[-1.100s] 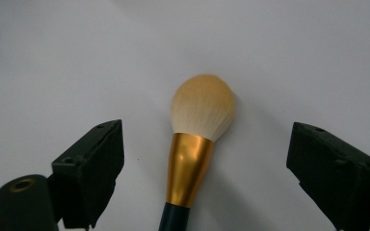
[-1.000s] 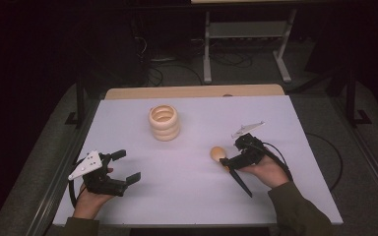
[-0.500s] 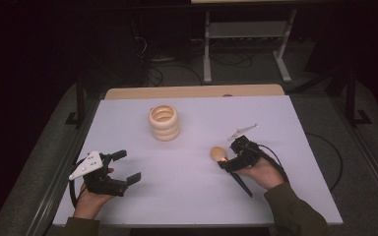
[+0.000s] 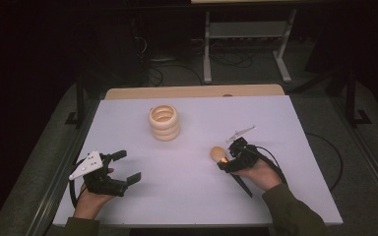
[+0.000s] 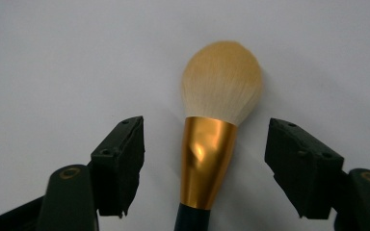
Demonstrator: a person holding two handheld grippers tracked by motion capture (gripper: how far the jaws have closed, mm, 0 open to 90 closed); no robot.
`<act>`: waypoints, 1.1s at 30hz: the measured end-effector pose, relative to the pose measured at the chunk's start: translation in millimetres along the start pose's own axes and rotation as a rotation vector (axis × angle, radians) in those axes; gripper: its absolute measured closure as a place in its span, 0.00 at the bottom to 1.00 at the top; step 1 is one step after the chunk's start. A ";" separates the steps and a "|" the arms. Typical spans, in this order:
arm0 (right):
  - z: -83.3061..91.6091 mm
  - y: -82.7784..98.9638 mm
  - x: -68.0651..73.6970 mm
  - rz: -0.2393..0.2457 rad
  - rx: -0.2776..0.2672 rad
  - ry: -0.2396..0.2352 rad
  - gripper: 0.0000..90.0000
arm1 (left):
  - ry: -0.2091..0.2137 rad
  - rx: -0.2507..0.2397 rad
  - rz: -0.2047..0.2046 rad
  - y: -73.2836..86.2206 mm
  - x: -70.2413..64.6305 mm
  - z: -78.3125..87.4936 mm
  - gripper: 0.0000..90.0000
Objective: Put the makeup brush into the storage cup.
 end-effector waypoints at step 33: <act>-13.0 7.7 -0.2 0.015 0.063 0.036 0.59 | 0.001 0.012 0.000 2.1 -0.9 -1.6 0.01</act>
Point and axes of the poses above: each handheld gripper's, and its own axes: z roughly backward along the jaws, y roughly out of its underside, x roughly to its left, the point moved 9 cm from there along -z, roughly forward along the jaws
